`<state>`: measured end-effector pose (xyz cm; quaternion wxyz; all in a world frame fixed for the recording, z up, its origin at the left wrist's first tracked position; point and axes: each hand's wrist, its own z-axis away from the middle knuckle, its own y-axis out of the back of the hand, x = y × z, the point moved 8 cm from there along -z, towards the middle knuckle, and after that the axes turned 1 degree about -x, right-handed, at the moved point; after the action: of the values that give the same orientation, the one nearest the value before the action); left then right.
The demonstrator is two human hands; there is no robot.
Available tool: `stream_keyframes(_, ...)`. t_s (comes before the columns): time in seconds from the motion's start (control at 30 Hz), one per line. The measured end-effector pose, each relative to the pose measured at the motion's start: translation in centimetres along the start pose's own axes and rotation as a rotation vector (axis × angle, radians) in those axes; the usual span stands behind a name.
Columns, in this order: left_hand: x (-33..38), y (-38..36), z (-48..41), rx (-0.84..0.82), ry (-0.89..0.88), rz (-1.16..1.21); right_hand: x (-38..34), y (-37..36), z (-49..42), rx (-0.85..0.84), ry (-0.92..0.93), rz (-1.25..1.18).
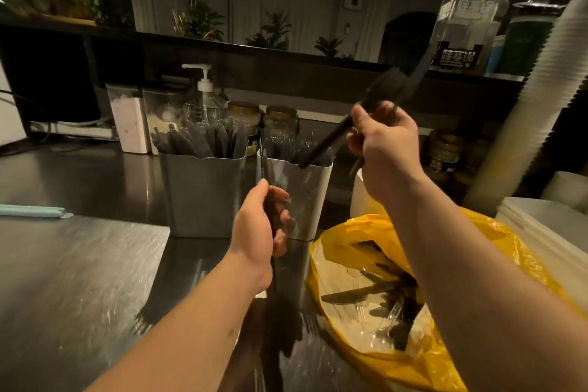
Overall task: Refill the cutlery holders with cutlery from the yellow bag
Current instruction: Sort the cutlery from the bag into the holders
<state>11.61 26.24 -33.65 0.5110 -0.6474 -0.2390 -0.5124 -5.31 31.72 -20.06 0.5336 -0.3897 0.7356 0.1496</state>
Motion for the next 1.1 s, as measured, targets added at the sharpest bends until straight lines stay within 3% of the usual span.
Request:
stream_keyframes(0.1,0.2,0.5,-0.1,0.033,0.015,-0.018,-0.7,-2.2,-1.6,-0.017,0.138,0.162)
stream_keyframes(0.33,1.0,0.2,-0.1,0.001,-0.064,-0.144,0.0,-3.0,-2.9,-0.022,0.211,0.265)
stream_keyframes(0.47,1.2,0.4,-0.1,0.036,-0.099,-0.174,3.6,-4.8,-2.3,-0.288,0.029,0.664)
stream_keyframes(0.53,1.5,0.4,0.1,0.042,-0.103,-0.141,4.3,-4.6,-2.1,-0.308,-0.021,0.756)
stream_keyframes(0.77,1.5,0.6,-0.2,0.028,-0.102,-0.13,3.7,-3.3,2.8,-0.336,-0.15,0.377)
stream_keyframes(0.87,1.4,0.3,0.0,-0.009,-0.079,-0.062,5.5,-3.6,6.1,-0.354,-0.221,0.342)
stream_keyframes(0.97,1.4,-0.3,0.3,-0.047,-0.068,-0.034,7.1,-3.5,7.5,-0.249,-0.279,0.285)
stream_keyframes(1.1,1.5,-0.3,0.2,-0.05,-0.08,-0.081,7.1,-3.8,7.5,-0.302,-0.202,0.444)
